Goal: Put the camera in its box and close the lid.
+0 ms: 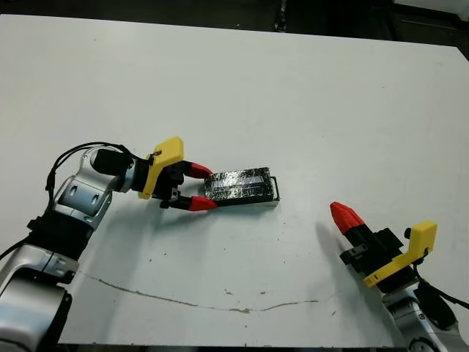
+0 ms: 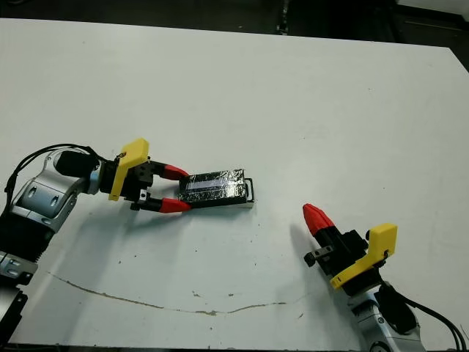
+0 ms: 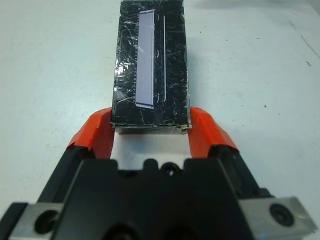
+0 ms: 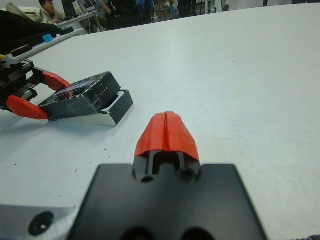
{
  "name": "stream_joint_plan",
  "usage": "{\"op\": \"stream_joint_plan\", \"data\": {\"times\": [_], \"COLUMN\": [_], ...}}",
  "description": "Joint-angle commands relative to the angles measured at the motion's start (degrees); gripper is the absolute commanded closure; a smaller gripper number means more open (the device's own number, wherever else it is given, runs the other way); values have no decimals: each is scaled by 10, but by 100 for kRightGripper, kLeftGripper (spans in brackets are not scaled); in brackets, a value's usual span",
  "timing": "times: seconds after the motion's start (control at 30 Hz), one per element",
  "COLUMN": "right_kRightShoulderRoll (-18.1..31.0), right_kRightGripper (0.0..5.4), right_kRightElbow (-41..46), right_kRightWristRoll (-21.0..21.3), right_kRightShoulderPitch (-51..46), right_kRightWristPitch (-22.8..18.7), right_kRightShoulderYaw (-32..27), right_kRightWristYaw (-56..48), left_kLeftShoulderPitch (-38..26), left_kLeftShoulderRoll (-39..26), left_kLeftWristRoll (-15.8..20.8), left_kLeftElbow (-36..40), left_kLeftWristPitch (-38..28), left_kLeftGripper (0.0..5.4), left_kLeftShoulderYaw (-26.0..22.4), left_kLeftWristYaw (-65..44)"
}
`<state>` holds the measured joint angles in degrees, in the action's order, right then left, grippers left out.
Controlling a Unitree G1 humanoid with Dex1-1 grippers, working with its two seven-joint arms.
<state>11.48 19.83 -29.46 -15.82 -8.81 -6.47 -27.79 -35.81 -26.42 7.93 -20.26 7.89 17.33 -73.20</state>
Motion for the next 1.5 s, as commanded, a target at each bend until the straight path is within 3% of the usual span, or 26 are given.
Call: {"op": "stream_joint_plan", "data": {"times": [0.03,0.27,0.43,0.6,1.0,1.5], "right_kRightShoulderRoll": [5,3,4,4,6,3], "right_kRightGripper": [540,540,540,540,540,540], "right_kRightElbow": [6,1,1,0,3,-8], "right_kRightWristRoll": [0,0,2,-1,1,-11], "right_kRightShoulderPitch": [-7,-7,-7,-6,-7,-2], "right_kRightWristPitch": [-8,1,1,1,-3,4], "right_kRightShoulderYaw": [-6,-5,-5,-6,-6,-9], "right_kRightWristYaw": [8,3,5,3,7,-6], "left_kLeftShoulderPitch": [21,17,5,-16,-56,-58], "left_kLeftShoulderRoll": [14,20,41,64,91,94], "left_kLeftWristRoll": [-11,-12,9,24,6,-46], "left_kLeftElbow": [-1,-10,-43,-75,-70,-40], "left_kLeftWristPitch": [2,-7,-6,34,101,48], "left_kLeftGripper": [224,224,224,224,224,224], "left_kLeftShoulderYaw": [21,25,19,20,64,96], "left_kLeftWristYaw": [-1,-4,-21,-35,-55,-39]}}
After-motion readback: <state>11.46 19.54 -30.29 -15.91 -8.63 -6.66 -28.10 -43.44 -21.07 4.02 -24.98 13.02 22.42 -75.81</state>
